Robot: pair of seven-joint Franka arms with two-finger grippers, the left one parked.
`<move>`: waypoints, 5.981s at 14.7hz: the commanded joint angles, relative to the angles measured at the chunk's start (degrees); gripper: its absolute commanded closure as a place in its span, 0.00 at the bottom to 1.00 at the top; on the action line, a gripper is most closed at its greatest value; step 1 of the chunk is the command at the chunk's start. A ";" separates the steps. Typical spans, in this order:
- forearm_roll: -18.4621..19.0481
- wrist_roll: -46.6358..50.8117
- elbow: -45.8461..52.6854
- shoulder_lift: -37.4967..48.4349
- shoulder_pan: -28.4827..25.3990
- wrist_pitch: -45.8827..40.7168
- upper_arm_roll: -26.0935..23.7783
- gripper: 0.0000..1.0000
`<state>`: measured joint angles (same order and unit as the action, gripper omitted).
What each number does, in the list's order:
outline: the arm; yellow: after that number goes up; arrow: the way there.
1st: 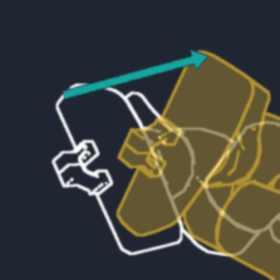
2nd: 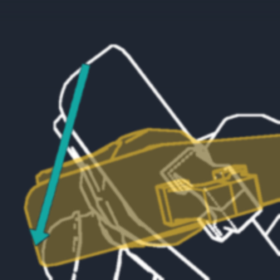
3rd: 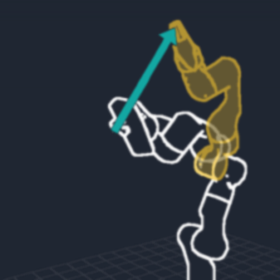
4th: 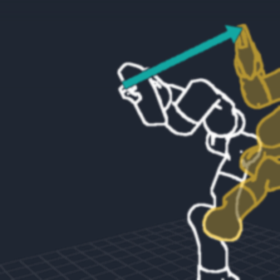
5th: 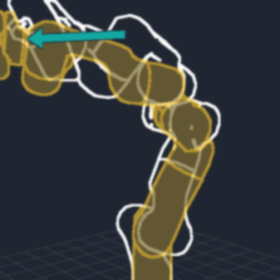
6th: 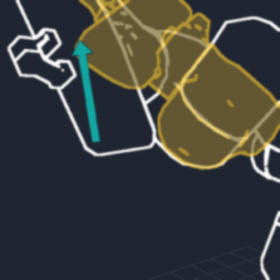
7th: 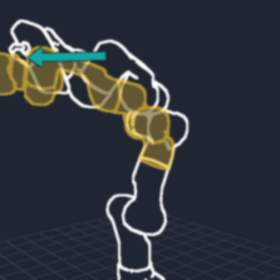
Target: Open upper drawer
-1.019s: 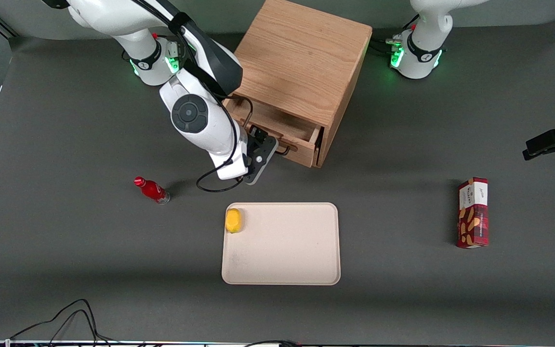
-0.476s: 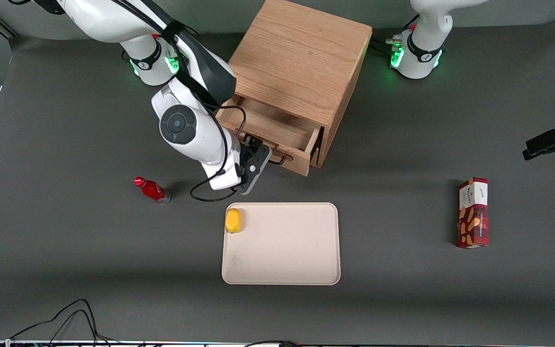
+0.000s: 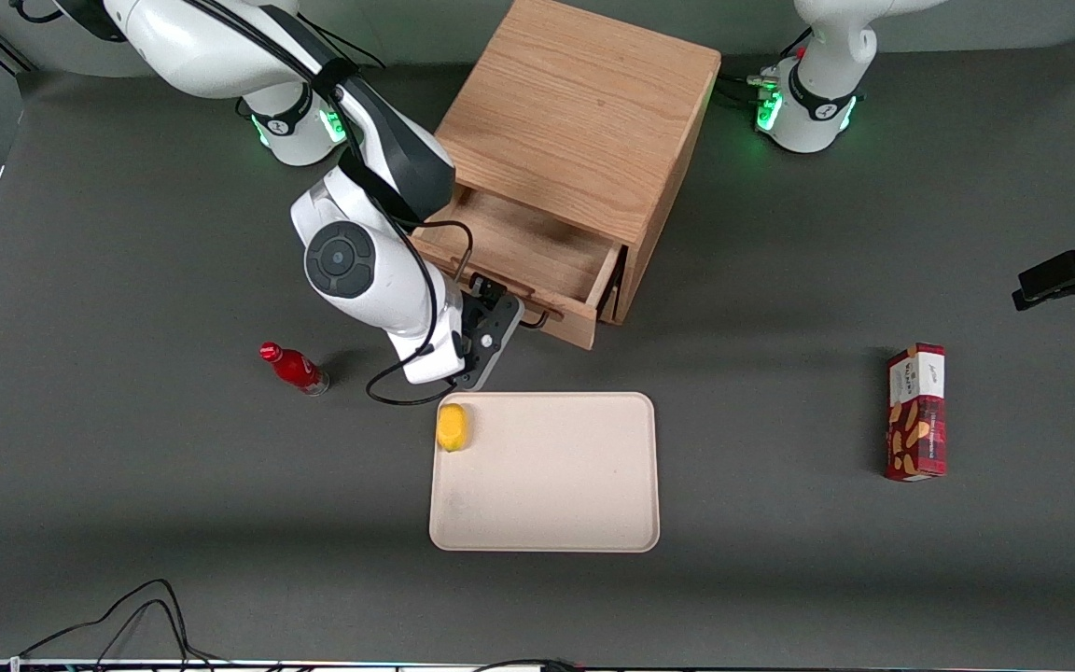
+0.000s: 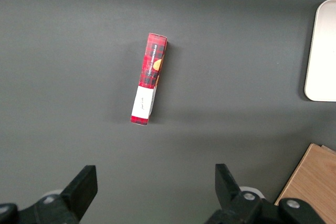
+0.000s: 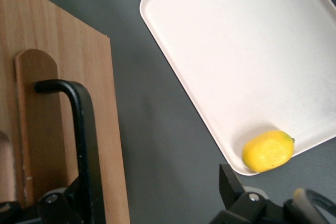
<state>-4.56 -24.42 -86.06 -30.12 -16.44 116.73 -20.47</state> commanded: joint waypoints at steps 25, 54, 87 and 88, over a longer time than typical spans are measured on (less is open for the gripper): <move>1.57 -3.88 12.58 -8.38 2.64 -2.04 2.27 0.00; 2.89 -5.11 20.05 -11.10 3.25 -4.50 5.52 0.00; 2.71 25.20 -5.68 29.40 24.26 -34.13 5.00 0.00; 2.62 25.91 -7.96 30.11 24.95 -32.64 5.26 0.00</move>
<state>-2.18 -2.91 -85.61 -5.41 6.96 80.02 -14.57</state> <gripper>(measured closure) 0.000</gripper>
